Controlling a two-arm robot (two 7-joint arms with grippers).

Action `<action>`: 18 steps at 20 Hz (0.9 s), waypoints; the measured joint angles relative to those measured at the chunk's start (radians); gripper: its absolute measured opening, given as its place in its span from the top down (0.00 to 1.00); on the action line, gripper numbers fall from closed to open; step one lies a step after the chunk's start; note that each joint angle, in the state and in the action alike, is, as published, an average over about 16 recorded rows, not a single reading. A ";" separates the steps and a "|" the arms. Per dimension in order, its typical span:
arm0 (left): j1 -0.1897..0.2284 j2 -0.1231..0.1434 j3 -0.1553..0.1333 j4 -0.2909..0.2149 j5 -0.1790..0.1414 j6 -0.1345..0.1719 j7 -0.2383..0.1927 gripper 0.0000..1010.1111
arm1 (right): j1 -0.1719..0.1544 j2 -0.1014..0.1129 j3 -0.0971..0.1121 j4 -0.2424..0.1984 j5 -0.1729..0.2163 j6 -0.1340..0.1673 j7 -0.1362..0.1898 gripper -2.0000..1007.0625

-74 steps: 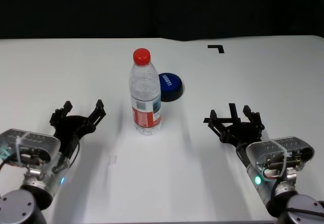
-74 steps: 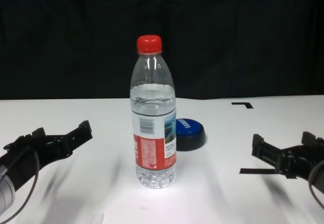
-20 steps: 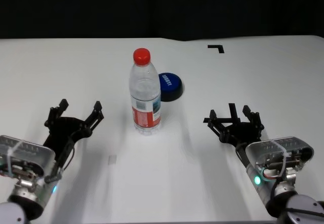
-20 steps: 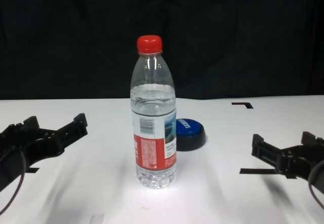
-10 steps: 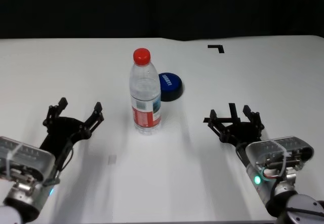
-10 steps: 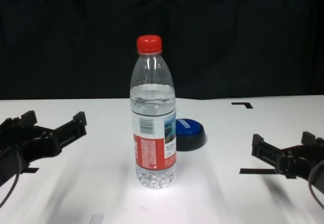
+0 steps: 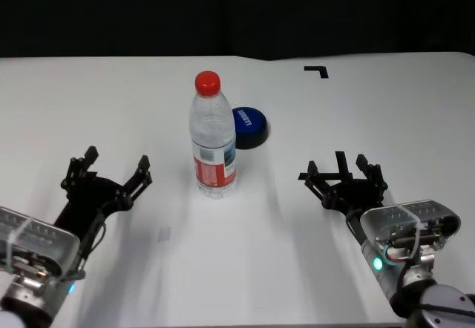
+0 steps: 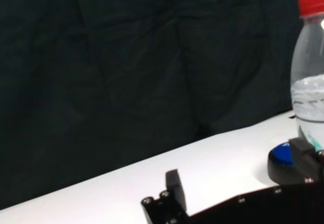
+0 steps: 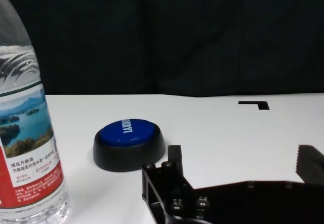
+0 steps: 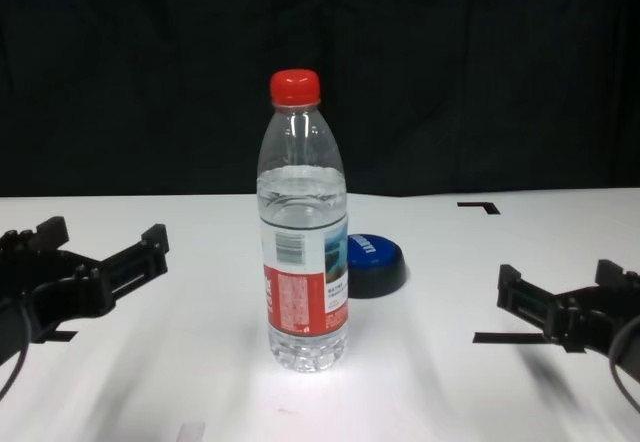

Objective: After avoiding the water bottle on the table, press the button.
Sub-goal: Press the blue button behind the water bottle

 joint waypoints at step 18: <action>0.021 0.009 0.015 -0.005 0.002 -0.032 -0.037 0.01 | 0.000 0.000 0.000 0.000 0.000 0.000 0.000 0.00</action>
